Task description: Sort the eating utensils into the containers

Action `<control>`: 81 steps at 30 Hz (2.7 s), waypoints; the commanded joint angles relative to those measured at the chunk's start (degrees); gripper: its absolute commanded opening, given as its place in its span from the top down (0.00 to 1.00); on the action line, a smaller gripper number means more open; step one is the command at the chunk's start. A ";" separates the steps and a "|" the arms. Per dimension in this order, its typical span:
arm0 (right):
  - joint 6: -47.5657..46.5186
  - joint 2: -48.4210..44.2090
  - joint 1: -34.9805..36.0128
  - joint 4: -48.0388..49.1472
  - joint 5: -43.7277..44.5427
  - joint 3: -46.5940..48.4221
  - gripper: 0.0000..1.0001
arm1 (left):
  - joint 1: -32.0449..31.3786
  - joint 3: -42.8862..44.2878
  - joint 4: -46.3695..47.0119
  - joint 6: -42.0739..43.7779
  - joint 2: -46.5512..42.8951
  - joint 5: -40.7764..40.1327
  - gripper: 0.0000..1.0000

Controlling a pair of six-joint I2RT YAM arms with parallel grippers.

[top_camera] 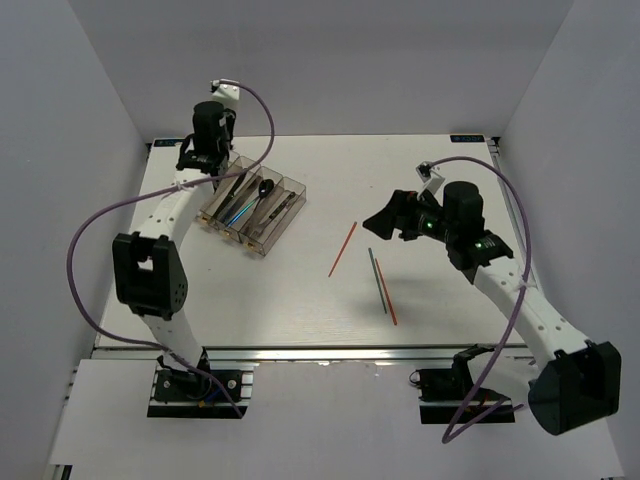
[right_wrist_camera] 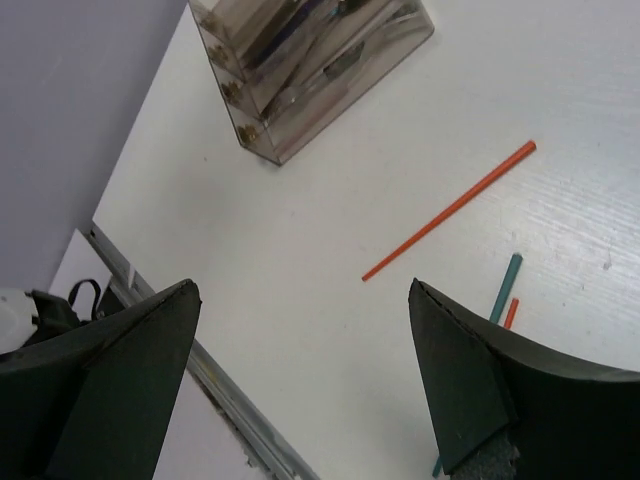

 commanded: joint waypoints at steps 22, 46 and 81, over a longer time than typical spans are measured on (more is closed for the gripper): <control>-10.11 -12.15 0.45 -7.79 1.52 -8.00 0.11 | 8.93 1.07 16.29 18.03 17.83 2.59 0.87; -6.59 12.11 15.65 -20.88 37.11 -0.53 0.45 | 8.93 -4.75 -1.19 -23.61 -15.47 0.72 0.02; -6.86 22.75 17.15 -17.98 35.62 -6.25 1.00 | 8.67 -42.71 2.97 -39.31 -43.52 31.73 0.02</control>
